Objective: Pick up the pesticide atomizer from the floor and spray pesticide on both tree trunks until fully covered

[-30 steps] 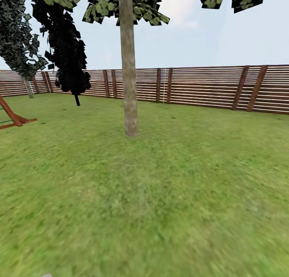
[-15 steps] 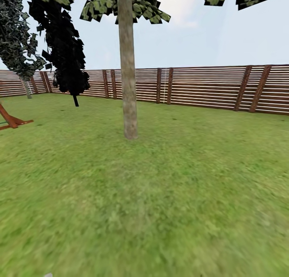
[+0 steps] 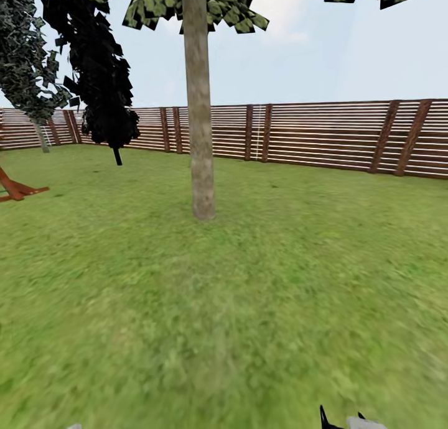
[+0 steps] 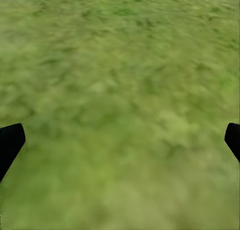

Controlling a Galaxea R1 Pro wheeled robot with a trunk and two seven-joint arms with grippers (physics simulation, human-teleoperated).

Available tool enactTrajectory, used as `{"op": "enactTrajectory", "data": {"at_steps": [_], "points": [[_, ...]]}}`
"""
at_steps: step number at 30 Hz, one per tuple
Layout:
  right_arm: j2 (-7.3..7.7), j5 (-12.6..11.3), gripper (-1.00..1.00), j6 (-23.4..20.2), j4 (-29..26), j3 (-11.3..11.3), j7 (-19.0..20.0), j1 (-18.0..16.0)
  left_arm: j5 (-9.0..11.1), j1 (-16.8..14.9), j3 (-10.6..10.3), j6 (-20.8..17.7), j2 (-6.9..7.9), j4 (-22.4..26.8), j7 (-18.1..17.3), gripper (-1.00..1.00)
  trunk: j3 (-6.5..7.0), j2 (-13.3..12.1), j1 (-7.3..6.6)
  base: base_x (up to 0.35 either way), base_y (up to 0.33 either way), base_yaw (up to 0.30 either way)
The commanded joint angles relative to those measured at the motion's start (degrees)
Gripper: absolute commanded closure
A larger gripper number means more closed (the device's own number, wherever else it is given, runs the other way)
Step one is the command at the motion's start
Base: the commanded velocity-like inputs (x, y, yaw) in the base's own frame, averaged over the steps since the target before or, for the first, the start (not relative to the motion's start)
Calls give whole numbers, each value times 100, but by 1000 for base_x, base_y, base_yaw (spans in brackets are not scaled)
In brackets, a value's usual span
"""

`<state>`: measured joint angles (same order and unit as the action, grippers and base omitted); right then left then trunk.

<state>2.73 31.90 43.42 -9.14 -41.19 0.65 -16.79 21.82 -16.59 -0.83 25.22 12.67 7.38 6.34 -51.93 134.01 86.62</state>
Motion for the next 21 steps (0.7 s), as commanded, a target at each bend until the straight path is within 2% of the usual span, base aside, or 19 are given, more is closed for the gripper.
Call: {"op": "enactTrajectory", "data": {"at_steps": [1,13,21], "points": [[-1,0,-100,1,0,-2,-2,0,-2,0,1,0,-1,1,-2,100,-6,0,0,342,0,170],[16,0,-100,0,0,-3,-4,0,-2,-2,2,18,25,1,-2,100,-81,0,0,342,3,181],[27,0,-100,0,0,1,-4,0,-2,-1,2,18,25,1,-2,100,-118,0,0,323,133,129]]}}
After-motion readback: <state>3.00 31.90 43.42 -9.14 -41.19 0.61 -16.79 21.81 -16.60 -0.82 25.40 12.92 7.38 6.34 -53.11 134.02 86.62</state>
